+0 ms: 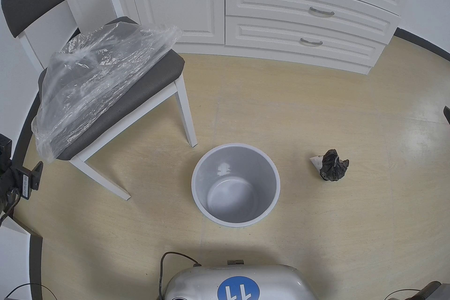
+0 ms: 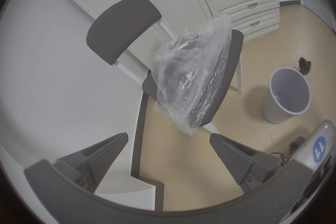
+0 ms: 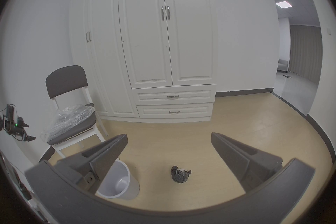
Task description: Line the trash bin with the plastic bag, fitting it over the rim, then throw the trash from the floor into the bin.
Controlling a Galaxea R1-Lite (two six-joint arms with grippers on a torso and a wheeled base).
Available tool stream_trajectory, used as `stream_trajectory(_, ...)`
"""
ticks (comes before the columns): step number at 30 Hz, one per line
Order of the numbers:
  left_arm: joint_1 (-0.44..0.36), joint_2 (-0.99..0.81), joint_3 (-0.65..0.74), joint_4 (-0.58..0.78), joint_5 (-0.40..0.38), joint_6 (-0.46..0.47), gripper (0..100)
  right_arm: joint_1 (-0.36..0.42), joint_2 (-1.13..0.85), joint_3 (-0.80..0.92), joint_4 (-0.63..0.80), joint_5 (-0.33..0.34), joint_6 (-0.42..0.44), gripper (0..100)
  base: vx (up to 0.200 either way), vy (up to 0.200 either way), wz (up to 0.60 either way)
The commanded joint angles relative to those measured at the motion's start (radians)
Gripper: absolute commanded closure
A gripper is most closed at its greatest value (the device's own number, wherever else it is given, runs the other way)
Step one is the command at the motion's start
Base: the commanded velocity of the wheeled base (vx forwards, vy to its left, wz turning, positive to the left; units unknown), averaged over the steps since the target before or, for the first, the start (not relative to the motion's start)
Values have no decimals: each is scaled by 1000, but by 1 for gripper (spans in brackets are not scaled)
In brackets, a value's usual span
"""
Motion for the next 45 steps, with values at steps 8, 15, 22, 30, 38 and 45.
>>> stream_trajectory(8, -1, 262, 36, -241, 4, 4, 0, 0, -7, -22, -2, 3, 1, 0, 0, 0, 0)
stream_trajectory(15, 2, 340, 36, -342, 65, 5, 0, 0, 8, -46, -2, 9, 3, 0, 0, 0, 0)
stream_trajectory(22, 16, 354, 30, -405, 99, 7, 0, 2, 16, -48, -6, 11, 3, 0, 0, 0, 0)
stream_trajectory(30, 30, 357, 22, -511, 152, 7, 0, 2, 11, -43, -32, 11, 3, 0, 0, 0, 0)
stream_trajectory(38, 56, 443, 33, -678, 177, 7, 0, 7, 4, -40, -38, 12, 3, 0, 0, 0, 0)
stream_trajectory(45, 43, 479, 58, -743, 203, 10, 0, 22, -8, -37, -38, 21, 3, 0, 0, 0, 0)
